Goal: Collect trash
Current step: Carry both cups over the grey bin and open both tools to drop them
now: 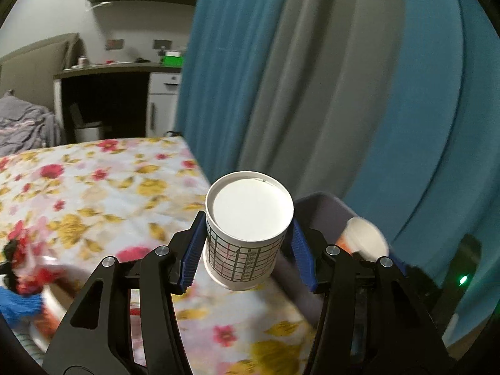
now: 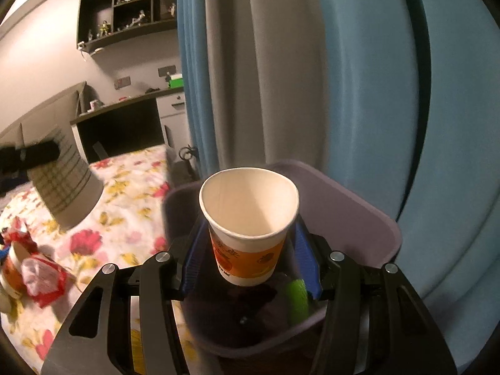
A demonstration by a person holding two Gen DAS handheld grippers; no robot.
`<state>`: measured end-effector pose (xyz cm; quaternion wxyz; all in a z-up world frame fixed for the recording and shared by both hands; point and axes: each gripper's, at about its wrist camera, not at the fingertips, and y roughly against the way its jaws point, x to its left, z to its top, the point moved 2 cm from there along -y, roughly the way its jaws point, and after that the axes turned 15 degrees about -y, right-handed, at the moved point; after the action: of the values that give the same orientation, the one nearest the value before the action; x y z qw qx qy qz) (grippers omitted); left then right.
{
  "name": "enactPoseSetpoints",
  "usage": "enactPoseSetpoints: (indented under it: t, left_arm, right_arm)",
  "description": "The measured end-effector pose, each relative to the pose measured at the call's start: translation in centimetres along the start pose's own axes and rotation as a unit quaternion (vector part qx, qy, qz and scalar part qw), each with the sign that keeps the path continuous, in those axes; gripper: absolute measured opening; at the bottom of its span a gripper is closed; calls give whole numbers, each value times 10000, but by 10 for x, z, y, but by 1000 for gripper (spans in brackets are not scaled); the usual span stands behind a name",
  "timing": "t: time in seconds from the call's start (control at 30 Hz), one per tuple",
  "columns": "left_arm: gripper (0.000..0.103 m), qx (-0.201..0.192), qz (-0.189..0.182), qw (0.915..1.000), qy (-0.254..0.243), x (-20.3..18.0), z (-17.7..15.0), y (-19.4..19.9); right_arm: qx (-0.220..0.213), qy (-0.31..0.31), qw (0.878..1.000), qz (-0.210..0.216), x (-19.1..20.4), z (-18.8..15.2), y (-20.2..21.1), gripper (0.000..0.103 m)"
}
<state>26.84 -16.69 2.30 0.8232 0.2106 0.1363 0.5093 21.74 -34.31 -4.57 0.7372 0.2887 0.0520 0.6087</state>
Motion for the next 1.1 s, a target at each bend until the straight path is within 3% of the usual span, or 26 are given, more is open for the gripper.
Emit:
enactPoseSetpoints:
  t: [0.43, 1.1]
  left_arm:
    - [52, 315, -697, 9970, -125, -57, 5, -74]
    - [53, 790, -912, 9927, -70, -74, -13, -125]
  right_arm:
    - [304, 49, 9995, -52, -21, -12, -12, 54]
    - [446, -22, 9990, 1, -41, -15, -16, 61]
